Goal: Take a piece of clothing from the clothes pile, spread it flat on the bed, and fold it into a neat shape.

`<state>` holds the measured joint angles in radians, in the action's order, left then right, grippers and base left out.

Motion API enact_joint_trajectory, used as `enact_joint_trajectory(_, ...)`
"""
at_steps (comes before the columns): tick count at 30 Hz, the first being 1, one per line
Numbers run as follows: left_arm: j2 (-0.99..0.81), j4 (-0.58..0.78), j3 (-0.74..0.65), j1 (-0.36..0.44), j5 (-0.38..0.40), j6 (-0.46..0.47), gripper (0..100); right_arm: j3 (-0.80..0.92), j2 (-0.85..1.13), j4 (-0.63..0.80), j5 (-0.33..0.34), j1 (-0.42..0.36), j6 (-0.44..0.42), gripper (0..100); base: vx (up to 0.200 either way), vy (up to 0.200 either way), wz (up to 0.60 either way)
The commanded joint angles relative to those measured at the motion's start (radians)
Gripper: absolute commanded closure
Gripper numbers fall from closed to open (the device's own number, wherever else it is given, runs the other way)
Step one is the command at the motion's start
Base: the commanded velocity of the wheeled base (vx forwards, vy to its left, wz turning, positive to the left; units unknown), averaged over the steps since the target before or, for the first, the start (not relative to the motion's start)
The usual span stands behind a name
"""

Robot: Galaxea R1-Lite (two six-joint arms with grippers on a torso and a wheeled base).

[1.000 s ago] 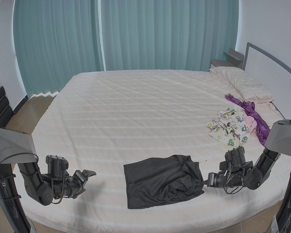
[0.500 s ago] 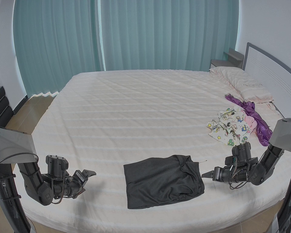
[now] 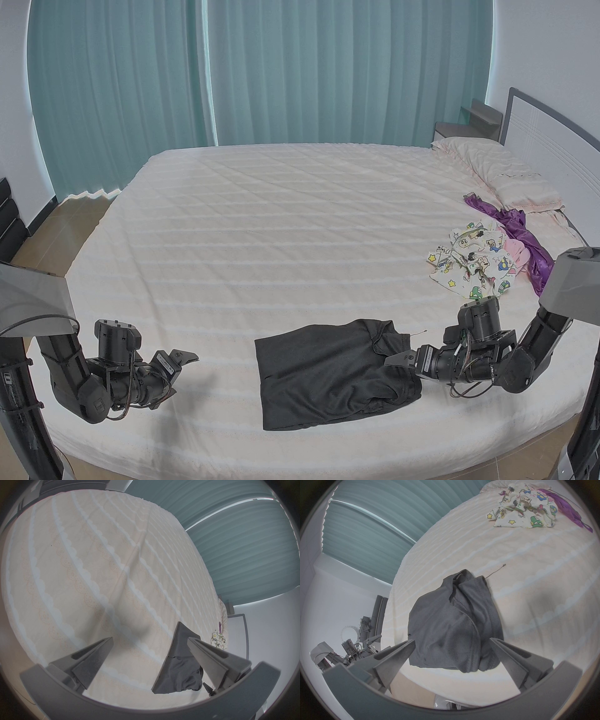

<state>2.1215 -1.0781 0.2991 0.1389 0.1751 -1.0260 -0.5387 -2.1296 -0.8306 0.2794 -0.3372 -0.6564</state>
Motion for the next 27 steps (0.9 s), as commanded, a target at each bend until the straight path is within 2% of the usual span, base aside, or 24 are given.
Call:
enact_joint_trajectory(1, 0.0, 0.0, 0.0, 0.001, 0.0, 0.0, 0, 0.008, -0.109, -0.064, -0.008, -0.031, -0.002, 0, 0.0, 0.0, 0.0)
enact_joint_trajectory(8, 0.0, 0.0, 0.0, -0.001, 0.0, 0.0, 0, 0.01, -0.127, -0.081, -0.009, -0.045, -0.002, 0, 0.0, 0.0, 0.0)
enact_joint_trajectory(14, 0.0, 0.0, 0.0, -0.001, 0.0, 0.0, 0, 0.0, -0.153, -0.084, -0.045, -0.06, -0.005, 0, 0.0, 0.0, 0.0)
enact_joint_trajectory(15, 0.0, 0.0, 0.0, 0.001, 0.0, 0.0, 0, -0.001, -0.151, -0.084, -0.049, -0.062, -0.008, 100, 0.0, 0.0, 0.0)
enact_joint_trajectory(27, 0.0, 0.0, 0.0, -0.001, 0.0, -0.002, 0, 0.045, -0.043, -0.081, -0.049, -0.037, -0.002, 100, 0.0, 0.0, 0.0)
